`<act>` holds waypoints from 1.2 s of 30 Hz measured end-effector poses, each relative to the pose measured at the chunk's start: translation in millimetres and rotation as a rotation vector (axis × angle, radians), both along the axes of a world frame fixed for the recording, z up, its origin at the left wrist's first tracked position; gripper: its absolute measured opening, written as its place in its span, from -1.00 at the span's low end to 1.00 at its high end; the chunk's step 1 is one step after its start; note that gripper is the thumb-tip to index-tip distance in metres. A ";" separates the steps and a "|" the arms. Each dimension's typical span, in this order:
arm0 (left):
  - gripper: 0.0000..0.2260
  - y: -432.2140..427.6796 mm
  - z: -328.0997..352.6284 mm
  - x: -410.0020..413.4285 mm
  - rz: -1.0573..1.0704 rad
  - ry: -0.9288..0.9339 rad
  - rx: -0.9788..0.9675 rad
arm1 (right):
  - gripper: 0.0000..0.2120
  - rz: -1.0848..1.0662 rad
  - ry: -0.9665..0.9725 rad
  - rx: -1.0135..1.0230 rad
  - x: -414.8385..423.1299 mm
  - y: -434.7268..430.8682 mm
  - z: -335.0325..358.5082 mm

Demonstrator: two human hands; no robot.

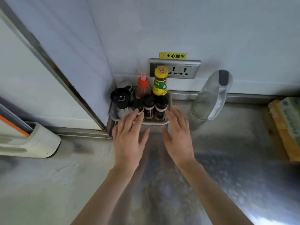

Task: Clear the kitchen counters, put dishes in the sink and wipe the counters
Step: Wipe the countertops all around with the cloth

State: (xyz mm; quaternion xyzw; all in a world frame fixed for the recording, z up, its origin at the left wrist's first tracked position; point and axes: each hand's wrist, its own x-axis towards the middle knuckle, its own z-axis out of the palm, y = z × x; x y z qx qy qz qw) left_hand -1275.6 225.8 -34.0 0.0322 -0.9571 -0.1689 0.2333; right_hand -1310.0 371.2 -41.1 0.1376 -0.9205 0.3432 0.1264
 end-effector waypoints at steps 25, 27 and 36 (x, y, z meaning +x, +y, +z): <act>-0.80 242.1 61.7 156.6 -0.676 -0.721 0.722 | -0.80 -0.910 -0.344 -0.527 277.8 247.6 56.4; -0.77 280.4 63.1 169.8 -0.757 -0.761 0.688 | -0.83 -0.992 -0.326 -0.574 300.7 288.3 62.6; -0.77 450.2 56.2 219.6 -0.897 -1.040 0.662 | -0.85 -1.329 -0.224 -0.702 394.9 439.0 56.5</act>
